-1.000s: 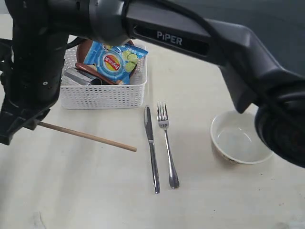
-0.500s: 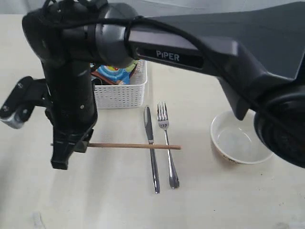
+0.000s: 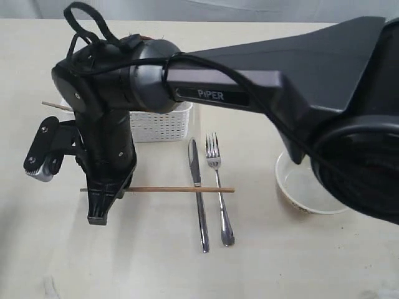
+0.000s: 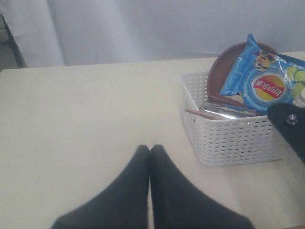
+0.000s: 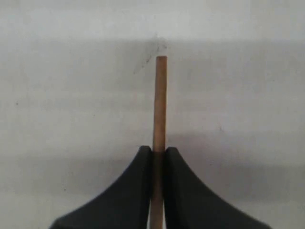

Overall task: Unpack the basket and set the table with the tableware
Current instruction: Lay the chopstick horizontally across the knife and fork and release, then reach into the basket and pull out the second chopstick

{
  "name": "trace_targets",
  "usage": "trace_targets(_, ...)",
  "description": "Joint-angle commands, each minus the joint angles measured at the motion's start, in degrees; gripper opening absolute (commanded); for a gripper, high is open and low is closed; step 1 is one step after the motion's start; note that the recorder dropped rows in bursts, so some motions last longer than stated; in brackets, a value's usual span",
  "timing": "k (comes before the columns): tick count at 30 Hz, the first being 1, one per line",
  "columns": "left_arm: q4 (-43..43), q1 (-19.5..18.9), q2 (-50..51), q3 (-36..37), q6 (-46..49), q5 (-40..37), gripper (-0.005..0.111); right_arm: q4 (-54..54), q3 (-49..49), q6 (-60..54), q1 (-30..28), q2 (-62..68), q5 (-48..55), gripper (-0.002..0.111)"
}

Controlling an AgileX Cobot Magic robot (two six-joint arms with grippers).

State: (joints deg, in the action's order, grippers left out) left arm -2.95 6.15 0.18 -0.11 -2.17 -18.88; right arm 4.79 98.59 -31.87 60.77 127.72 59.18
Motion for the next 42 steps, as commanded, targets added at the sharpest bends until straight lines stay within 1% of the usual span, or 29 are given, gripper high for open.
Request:
trace_targets(1, 0.13, 0.40, -0.18, 0.11, 0.06, 0.59, 0.000, -0.17, -0.22, -1.20, -0.24, 0.95, -0.82, 0.007)
trace_targets(2, 0.13, 0.40, -0.18, 0.11, 0.06, 0.59, 0.000, -0.17, -0.22, -1.36, -0.10, 0.95, -0.82, 0.012)
trace_targets(5, 0.13, 0.40, -0.18, 0.11, 0.06, 0.59, 0.000, -0.46, 0.00, -1.36, -0.10, 0.57, -0.67, 0.037)
trace_targets(6, 0.13, 0.40, -0.18, 0.11, 0.06, 0.59, 0.000, -0.80, 0.00, -1.36, -0.10, 0.46, -0.56, 0.043)
trace_targets(7, 0.13, 0.40, -0.18, 0.11, 0.06, 0.59, 0.000, -1.13, 0.00, -1.36, -0.10, 0.09, -0.58, 0.045)
trace_targets(12, 0.13, 0.40, -0.18, 0.11, 0.06, 0.59, 0.000, -1.85, 0.00, -1.09, -0.10, -2.48, -1.00, 0.045)
trace_targets(15, 0.13, 0.40, -0.18, 0.11, 0.06, 0.59, 0.000, -1.85, 0.00, -0.03, -0.10, -5.24, -4.11, 0.045)
trace_targets(18, 0.13, 0.40, -0.18, 0.11, 0.06, 0.59, 0.000, -1.85, 0.00, 4.24, -0.23, -8.36, -10.63, 0.045)
trace_targets(22, 0.13, 0.40, -0.18, 0.11, 0.06, 0.59, 0.000, -1.85, 0.00, 14.19, -2.46, -10.71, -23.33, 0.045)
trace_targets(24, 0.13, 0.40, -0.18, 0.11, 0.06, 0.59, 0.000, -1.71, 0.00, 16.47, -3.75, -10.81, -27.50, 0.043)
trace_targets(28, 0.13, 0.40, -0.18, 0.11, 0.06, 0.59, 0.000, 1.91, 0.00, 13.96, -4.67, -8.89, -30.37, 0.043)
trace_targets(33, 0.13, 0.40, -0.18, 0.11, 0.06, 0.59, 0.000, 2.86, 0.00, 7.95, -2.85, -6.73, -31.85, 0.043)
trace_targets(39, 0.13, 0.40, -0.18, 0.11, 0.06, 0.59, 0.000, 2.86, 0.00, 7.39, -2.00, -4.16, -35.83, 0.043)
trace_targets(42, 0.13, 0.40, -0.18, 0.11, 0.06, 0.59, 0.000, 2.76, 1.91, 7.39, -2.00, -2.64, -36.19, 0.043)
